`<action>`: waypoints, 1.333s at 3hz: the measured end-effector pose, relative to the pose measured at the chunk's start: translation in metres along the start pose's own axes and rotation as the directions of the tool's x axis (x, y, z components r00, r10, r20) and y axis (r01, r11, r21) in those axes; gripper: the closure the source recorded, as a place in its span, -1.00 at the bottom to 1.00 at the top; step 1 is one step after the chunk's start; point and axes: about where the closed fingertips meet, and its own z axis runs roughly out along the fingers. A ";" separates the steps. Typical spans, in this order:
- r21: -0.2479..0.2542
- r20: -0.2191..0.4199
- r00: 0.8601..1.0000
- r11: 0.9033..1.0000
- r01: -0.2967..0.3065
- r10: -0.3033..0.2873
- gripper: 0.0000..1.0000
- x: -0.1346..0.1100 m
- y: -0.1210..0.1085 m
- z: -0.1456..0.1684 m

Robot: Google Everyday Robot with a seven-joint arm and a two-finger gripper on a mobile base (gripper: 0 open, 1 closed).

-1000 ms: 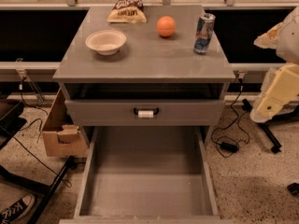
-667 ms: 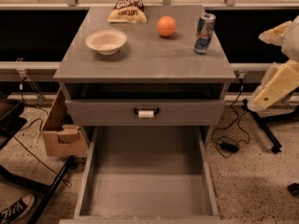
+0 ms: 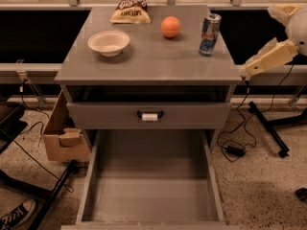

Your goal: Place redbull can into middle drawer

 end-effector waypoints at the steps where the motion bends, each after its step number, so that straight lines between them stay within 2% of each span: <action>1: 0.071 0.166 0.986 0.997 -0.026 0.014 -1.00 -0.019 -0.035 0.019; 2: 0.071 0.166 0.986 0.997 -0.026 0.014 -1.00 -0.019 -0.035 0.019; 3: 0.094 0.192 0.981 0.994 -0.057 0.038 -1.00 -0.016 -0.047 0.035; 4: 0.128 0.247 0.961 0.979 -0.161 0.126 -1.00 -0.007 -0.076 0.062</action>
Offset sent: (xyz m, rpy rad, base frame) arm 0.0333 0.0036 0.0169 0.1123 -0.1073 0.0055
